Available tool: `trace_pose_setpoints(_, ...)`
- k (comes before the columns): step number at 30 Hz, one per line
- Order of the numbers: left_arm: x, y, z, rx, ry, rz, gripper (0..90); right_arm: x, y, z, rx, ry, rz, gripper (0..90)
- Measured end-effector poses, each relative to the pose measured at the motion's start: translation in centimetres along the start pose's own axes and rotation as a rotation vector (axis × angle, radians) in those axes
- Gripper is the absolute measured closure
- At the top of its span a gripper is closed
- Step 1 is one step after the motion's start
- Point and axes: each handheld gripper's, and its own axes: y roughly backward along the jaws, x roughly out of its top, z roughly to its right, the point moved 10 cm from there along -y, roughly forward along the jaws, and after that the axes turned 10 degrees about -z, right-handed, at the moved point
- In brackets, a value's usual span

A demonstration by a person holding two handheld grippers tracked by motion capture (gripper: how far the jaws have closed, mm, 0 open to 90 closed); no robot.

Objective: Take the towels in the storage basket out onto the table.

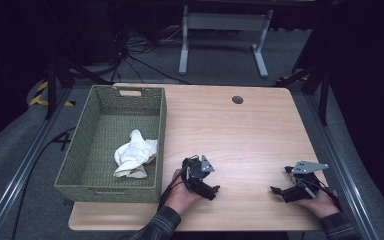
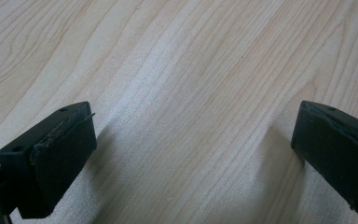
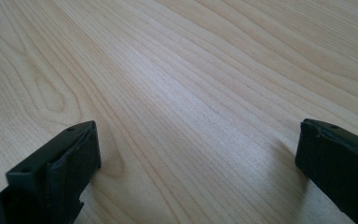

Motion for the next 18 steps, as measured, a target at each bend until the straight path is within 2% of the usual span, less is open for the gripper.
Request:
trace_pose_setpoints(10, 0.0, 0.02, 0.01, -0.001, 0.002, -0.003, 0.4, -0.01, 0.01, 0.0, 0.0, 0.0, -0.002, 0.0)
trace_pose_setpoints(13, -0.05, 0.1, 0.04, -0.004, 0.001, -0.017, 0.6, 0.02, -0.02, -0.01, 0.001, 0.002, -0.001, 0.0)
trace_pose_setpoints(15, -0.01, 0.15, 0.1, -0.011, 0.017, -0.022, 0.8, 0.02, -0.01, -0.02, 0.002, 0.002, -0.002, 0.0)
trace_pose_setpoints(18, 0.22, 0.14, 0.16, -0.022, 0.02, -0.021, 1.1, 0.02, -0.01, -0.02, 0.002, 0.002, -0.002, 0.0)
